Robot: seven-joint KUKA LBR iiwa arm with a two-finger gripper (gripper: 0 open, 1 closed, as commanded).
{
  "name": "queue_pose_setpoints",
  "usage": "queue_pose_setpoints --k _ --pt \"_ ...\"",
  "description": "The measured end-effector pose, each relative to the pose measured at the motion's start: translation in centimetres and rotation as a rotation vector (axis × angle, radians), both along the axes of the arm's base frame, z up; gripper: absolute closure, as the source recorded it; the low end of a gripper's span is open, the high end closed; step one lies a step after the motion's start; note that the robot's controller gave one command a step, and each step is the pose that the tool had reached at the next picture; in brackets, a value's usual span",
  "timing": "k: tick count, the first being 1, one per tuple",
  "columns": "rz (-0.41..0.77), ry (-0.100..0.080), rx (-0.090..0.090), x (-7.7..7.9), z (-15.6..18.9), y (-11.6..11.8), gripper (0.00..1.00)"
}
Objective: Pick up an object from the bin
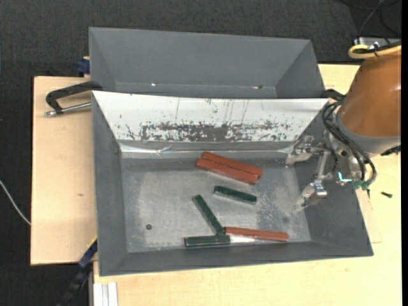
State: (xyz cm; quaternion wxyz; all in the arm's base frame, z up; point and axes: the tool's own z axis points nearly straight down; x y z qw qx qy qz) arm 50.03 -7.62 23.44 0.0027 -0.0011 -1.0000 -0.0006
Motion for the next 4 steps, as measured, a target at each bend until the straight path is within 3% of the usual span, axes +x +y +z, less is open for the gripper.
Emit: queue_pose_setpoints --k 1,2,3,4 --pt "0.002 -0.008 -0.001 0.2 0.4 0.0 0.00" --pt "-0.034 -0.014 -0.001 2.2 -4.8 1.9 0.00" --pt "-0.182 -0.008 0.000 3.5 -10.5 6.4 0.00" --pt "-0.196 -0.009 0.000 3.7 -11.6 7.4 0.00"
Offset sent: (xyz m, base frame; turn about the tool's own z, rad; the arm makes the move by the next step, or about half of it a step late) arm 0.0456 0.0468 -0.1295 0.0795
